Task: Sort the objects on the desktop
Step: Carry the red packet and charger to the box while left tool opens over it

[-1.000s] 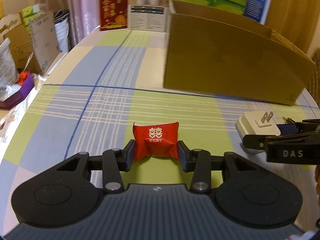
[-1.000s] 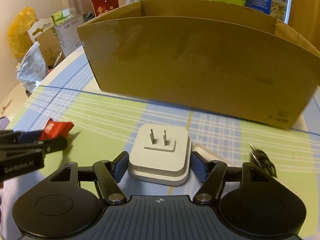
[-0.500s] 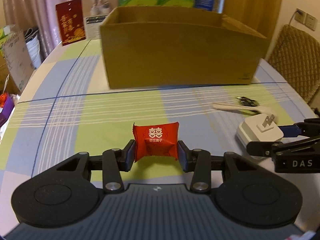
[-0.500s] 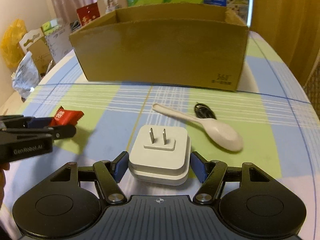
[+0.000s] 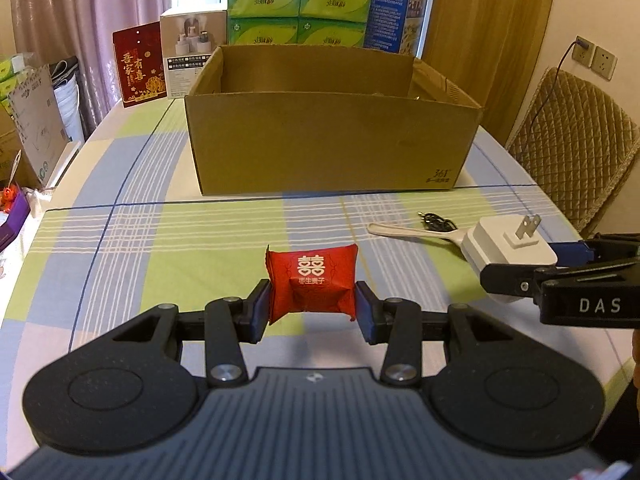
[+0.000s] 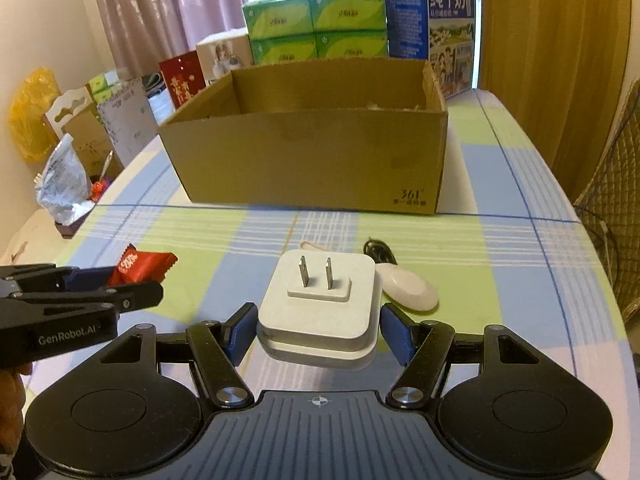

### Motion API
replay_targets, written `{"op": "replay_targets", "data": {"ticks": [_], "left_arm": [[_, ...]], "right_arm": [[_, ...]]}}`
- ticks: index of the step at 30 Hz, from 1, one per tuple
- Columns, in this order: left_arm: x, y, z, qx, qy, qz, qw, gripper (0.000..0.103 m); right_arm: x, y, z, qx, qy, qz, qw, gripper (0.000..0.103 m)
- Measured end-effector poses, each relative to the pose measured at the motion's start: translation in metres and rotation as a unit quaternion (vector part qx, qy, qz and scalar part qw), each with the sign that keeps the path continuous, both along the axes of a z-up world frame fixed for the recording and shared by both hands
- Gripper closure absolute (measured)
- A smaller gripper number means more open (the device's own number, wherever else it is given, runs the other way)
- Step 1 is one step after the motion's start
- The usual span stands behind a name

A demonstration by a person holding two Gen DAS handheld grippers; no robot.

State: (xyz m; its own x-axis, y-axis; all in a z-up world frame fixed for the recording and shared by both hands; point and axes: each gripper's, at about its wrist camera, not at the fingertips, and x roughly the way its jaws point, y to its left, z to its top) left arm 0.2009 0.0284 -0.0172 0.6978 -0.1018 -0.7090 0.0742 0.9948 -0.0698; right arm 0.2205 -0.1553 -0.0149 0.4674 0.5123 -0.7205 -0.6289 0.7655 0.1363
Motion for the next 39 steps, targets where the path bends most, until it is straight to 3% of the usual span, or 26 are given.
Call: {"op": "replay_targets", "data": {"ticks": [11,28,39], "left_arm": [[-0.014,-0.017,0.018,0.004,-0.007,-0.015,0.9999,0.065],[-0.014,-0.024,0.026,0.009,-0.011,-0.023,0.9996,0.065],[0.015,-0.01,0.053,0.032,-0.03,-0.034,0.9984,0.065]], "right_arm": [[-0.008,-0.007,0.022,0.014,-0.013,-0.001,1.0,0.039],[-0.006,-0.014,0.029,0.021,-0.013,-0.005,1.0,0.039],[0.016,-0.008,0.056,0.022,-0.05,0.015,0.998,0.039]]}}
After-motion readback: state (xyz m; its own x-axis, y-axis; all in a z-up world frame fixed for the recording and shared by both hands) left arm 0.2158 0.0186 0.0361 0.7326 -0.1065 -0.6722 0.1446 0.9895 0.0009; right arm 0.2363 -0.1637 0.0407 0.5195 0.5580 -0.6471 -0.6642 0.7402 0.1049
